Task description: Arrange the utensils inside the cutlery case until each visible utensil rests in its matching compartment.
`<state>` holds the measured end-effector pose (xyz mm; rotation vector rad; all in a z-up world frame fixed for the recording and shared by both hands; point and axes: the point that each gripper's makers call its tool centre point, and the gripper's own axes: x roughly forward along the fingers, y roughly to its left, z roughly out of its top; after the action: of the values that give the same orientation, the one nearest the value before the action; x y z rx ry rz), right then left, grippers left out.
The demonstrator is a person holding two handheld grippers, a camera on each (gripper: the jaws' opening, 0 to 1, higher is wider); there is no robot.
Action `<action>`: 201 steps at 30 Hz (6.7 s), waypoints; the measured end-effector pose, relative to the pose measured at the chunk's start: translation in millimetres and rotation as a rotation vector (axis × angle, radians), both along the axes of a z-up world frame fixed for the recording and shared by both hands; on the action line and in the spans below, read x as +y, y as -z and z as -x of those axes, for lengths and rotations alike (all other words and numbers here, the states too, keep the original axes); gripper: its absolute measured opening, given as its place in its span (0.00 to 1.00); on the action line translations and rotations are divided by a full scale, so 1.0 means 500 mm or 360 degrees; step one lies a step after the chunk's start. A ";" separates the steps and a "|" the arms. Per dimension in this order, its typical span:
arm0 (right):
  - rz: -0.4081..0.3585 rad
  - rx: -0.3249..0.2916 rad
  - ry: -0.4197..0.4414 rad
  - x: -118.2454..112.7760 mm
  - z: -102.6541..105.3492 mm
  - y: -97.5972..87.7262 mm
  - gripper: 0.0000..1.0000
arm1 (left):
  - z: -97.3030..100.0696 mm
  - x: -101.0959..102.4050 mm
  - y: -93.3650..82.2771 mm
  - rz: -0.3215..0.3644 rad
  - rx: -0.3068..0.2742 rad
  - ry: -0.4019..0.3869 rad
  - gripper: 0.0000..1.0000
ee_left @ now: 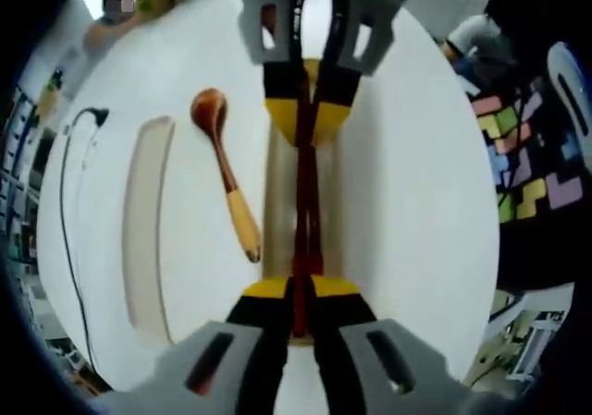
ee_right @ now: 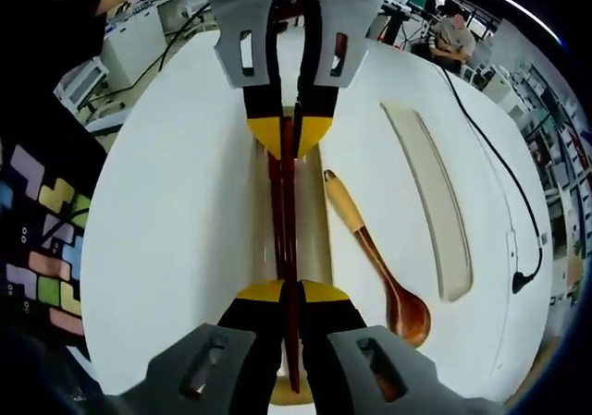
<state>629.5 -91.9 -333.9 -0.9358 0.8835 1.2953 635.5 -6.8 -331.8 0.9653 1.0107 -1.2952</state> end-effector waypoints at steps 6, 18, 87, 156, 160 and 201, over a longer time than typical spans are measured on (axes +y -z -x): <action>0.0018 0.0007 0.0009 -0.002 -0.006 -0.001 0.03 | -0.001 0.010 0.004 -0.0025 -0.0023 0.0020 0.07; 0.0044 -0.0015 -0.0002 -0.006 -0.007 -0.021 0.04 | 0.013 0.026 0.000 -0.0008 -0.0009 0.0025 0.08; 0.0215 -0.0380 -0.0158 -0.105 -0.164 0.001 0.23 | -0.090 -0.143 0.002 0.0387 -0.0203 -0.0278 0.09; -0.0392 -0.0249 -0.0030 -0.103 -0.211 -0.007 0.04 | -0.144 -0.102 0.007 0.0428 -0.0344 -0.0357 0.05; -0.0604 -0.0238 0.0022 -0.104 -0.212 -0.014 0.04 | -0.144 -0.100 0.006 0.0465 -0.0366 -0.0348 0.05; -0.1160 -0.0316 0.0510 -0.107 -0.185 -0.170 0.02 | -0.107 -0.095 -0.092 0.0817 -0.0318 -0.0454 0.05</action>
<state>722.1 -145.3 -249.0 -0.3180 0.3321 1.0953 688.8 -54.3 -285.6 0.5208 0.5902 -1.1142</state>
